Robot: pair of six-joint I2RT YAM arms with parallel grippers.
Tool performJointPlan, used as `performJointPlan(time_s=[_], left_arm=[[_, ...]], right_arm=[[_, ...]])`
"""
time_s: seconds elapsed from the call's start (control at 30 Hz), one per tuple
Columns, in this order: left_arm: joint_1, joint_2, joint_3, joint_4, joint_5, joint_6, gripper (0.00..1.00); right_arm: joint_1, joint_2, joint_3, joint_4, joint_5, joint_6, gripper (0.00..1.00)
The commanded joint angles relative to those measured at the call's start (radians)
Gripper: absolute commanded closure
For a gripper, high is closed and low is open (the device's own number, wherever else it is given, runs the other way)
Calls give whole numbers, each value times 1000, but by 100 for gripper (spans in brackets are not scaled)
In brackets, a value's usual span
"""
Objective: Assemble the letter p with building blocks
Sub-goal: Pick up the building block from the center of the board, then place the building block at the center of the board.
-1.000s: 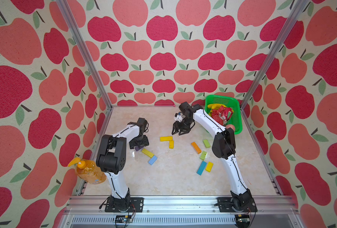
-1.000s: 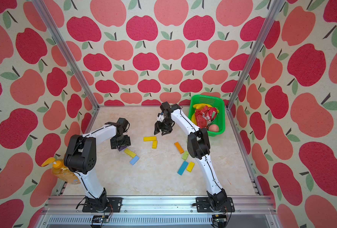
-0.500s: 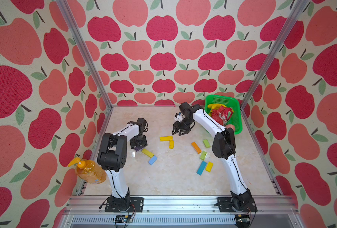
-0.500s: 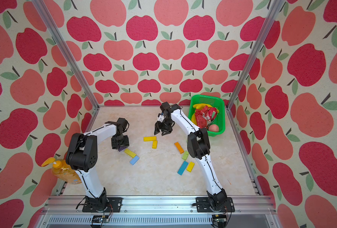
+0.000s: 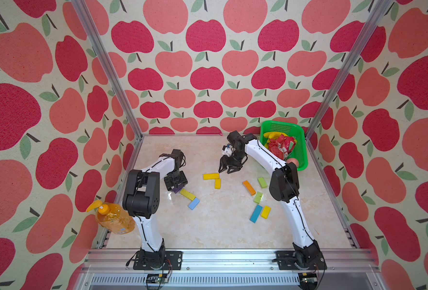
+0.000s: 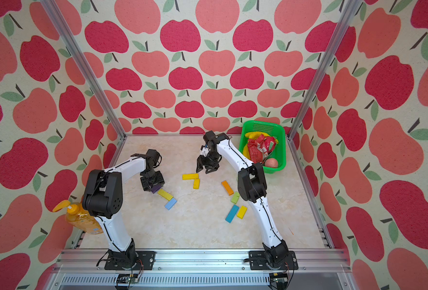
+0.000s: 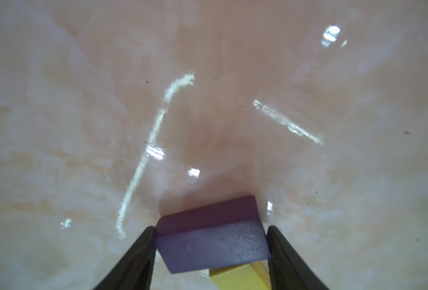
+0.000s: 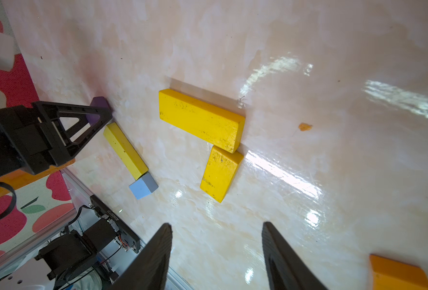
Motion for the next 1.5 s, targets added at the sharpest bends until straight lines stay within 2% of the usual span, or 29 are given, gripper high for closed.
performJointPlan(time_s=[0.0, 0.4, 0.67, 1.03, 1.27, 1.4, 1.47], left_arm=[[-13, 29, -6, 65, 152, -63, 55], [-98, -9, 34, 56, 126, -125, 55], [-184, -27, 85, 26, 30, -151, 55], [-199, 61, 147, 36, 113, -194, 55], [-229, 88, 160, 24, 120, -221, 53], [-252, 71, 137, 42, 109, -239, 50], [-267, 64, 133, 48, 101, -247, 45]], right_arm=[[9, -24, -10, -12, 0, 6, 40], [8, -25, -6, -7, 5, 2, 39], [3, -56, -57, 18, 22, -9, 40], [-7, -94, -124, 49, 38, -16, 39], [-15, -107, -152, 55, 44, -33, 39], [-19, -117, -177, 63, 43, -43, 39], [-20, -123, -186, 66, 44, -49, 39]])
